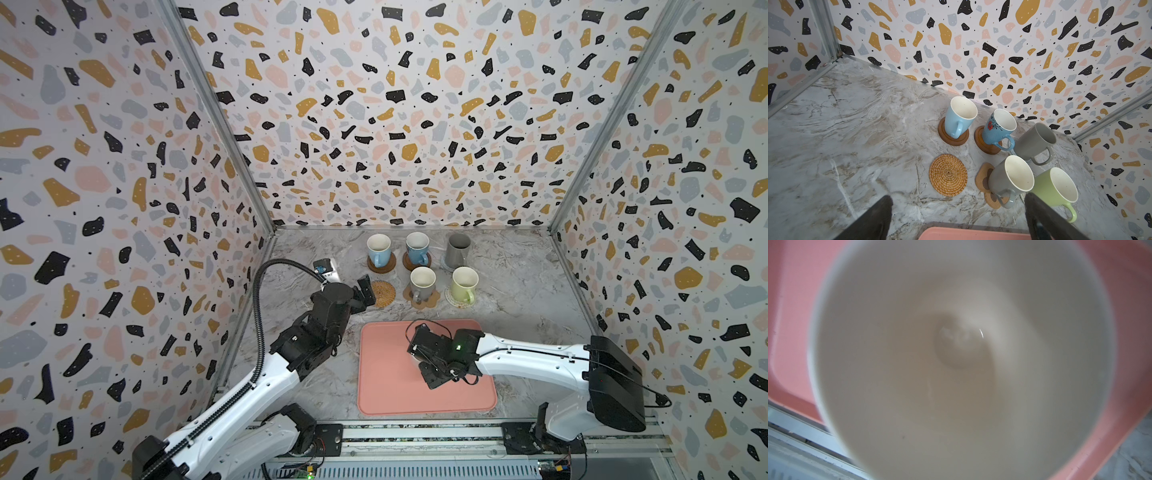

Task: Place cups on coasters
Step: Pick up the cup from the tray.

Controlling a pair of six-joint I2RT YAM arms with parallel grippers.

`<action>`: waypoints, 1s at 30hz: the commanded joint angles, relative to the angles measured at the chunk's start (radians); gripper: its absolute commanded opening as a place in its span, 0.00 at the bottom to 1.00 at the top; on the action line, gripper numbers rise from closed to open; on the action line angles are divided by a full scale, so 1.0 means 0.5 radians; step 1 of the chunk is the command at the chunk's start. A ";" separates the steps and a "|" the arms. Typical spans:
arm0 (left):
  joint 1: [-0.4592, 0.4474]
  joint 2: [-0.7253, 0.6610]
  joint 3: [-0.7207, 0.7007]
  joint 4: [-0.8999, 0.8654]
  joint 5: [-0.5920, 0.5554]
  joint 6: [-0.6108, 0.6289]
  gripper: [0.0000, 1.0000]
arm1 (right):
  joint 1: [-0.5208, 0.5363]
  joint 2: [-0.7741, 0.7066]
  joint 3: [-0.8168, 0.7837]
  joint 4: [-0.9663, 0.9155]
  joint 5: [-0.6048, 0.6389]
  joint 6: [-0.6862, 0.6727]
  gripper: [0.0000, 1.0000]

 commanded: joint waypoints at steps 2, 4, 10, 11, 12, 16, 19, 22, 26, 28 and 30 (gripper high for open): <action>0.013 -0.015 0.002 0.012 -0.031 0.042 1.00 | 0.003 -0.016 0.010 -0.017 0.047 -0.007 0.10; 0.013 -0.018 0.005 0.013 -0.034 0.043 1.00 | 0.001 -0.020 0.033 -0.029 0.056 -0.010 0.09; 0.013 -0.022 0.008 0.006 -0.051 0.048 1.00 | 0.000 -0.011 0.167 -0.089 0.107 -0.055 0.09; 0.015 -0.020 0.008 0.005 -0.051 0.048 1.00 | 0.002 -0.003 0.198 -0.099 0.117 -0.067 0.09; 0.016 -0.019 0.008 0.005 -0.054 0.048 1.00 | -0.004 0.001 0.221 -0.103 0.120 -0.079 0.09; 0.040 -0.010 0.008 -0.010 -0.059 0.048 1.00 | -0.022 0.030 0.305 -0.103 0.138 -0.134 0.09; 0.096 0.000 -0.001 -0.019 -0.035 0.048 1.00 | -0.059 0.064 0.374 -0.092 0.145 -0.199 0.09; 0.218 0.005 -0.019 -0.013 0.060 0.046 1.00 | -0.121 0.121 0.466 -0.072 0.142 -0.292 0.09; 0.417 0.012 -0.050 0.014 0.241 0.045 1.00 | -0.229 0.244 0.641 -0.031 0.097 -0.443 0.09; 0.502 0.023 -0.064 0.023 0.309 0.058 1.00 | -0.284 0.339 0.758 -0.037 0.077 -0.520 0.09; 0.558 0.030 -0.071 0.013 0.346 0.077 0.99 | -0.328 0.443 0.895 -0.064 0.054 -0.574 0.09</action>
